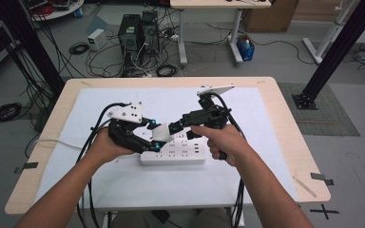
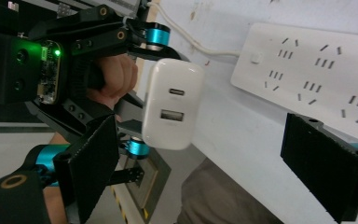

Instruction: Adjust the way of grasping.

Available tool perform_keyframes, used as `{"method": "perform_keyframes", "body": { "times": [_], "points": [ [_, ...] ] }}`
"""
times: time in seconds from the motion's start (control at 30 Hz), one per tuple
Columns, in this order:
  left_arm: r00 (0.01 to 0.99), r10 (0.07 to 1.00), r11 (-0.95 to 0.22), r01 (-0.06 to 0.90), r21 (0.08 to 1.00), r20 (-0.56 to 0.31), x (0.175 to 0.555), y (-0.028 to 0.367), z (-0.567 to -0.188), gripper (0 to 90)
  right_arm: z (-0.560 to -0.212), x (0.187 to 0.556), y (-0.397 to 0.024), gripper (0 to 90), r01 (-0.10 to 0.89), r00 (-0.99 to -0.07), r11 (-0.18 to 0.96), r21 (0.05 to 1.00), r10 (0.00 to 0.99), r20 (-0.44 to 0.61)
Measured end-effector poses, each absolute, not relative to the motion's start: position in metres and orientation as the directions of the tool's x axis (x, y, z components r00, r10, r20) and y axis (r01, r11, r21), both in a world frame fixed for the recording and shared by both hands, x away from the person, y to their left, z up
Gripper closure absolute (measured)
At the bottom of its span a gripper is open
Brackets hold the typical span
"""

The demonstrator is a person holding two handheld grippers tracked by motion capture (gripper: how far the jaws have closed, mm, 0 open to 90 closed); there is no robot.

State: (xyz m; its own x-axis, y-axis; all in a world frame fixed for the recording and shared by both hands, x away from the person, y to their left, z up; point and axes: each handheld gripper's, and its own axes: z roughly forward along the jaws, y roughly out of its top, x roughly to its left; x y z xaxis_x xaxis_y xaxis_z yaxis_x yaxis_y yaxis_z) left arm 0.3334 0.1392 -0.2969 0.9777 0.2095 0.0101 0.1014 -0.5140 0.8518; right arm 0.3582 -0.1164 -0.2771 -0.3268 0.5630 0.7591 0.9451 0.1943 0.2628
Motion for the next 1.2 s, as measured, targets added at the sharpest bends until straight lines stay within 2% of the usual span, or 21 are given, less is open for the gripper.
{"method": "perform_keyframes", "body": {
  "times": [0.17, 0.23, 0.47, 0.77, 0.9, 1.2],
  "points": [
    [0.979, 0.202, -0.514, 0.098, 0.852, 0.009, 0.334, 0.136, -0.298, 42.6, -0.281, 0.36, -0.11, 11.4, 0.947, -0.319, 0.2, 0.249, 0.558, 0.766],
    [0.979, 0.202, -0.515, 0.098, 0.852, 0.01, 0.334, 0.135, -0.298, 42.6, -0.282, 0.362, -0.109, 17.9, 0.949, -0.314, 0.194, 0.248, 0.545, 0.777],
    [0.98, 0.197, -0.524, 0.089, 0.847, 0.019, 0.333, 0.131, -0.299, 42.6, -0.288, 0.366, -0.1, 18.2, 0.957, -0.288, 0.197, 0.214, 0.535, 0.794],
    [0.98, 0.198, -0.532, 0.077, 0.843, 0.035, 0.332, 0.129, -0.299, 42.6, -0.291, 0.369, -0.097, 33.4, 0.961, -0.272, 0.196, 0.196, 0.534, 0.801],
    [0.979, 0.199, -0.532, 0.072, 0.844, 0.042, 0.333, 0.129, -0.299, 42.6, -0.292, 0.368, -0.094, 35.3, 0.961, -0.269, 0.203, 0.188, 0.519, 0.812],
    [0.978, 0.201, -0.545, 0.065, 0.836, 0.056, 0.333, 0.129, -0.301, 42.6, -0.294, 0.369, -0.094, 48.3, 0.964, -0.261, 0.192, 0.186, 0.522, 0.812]
  ]
}}
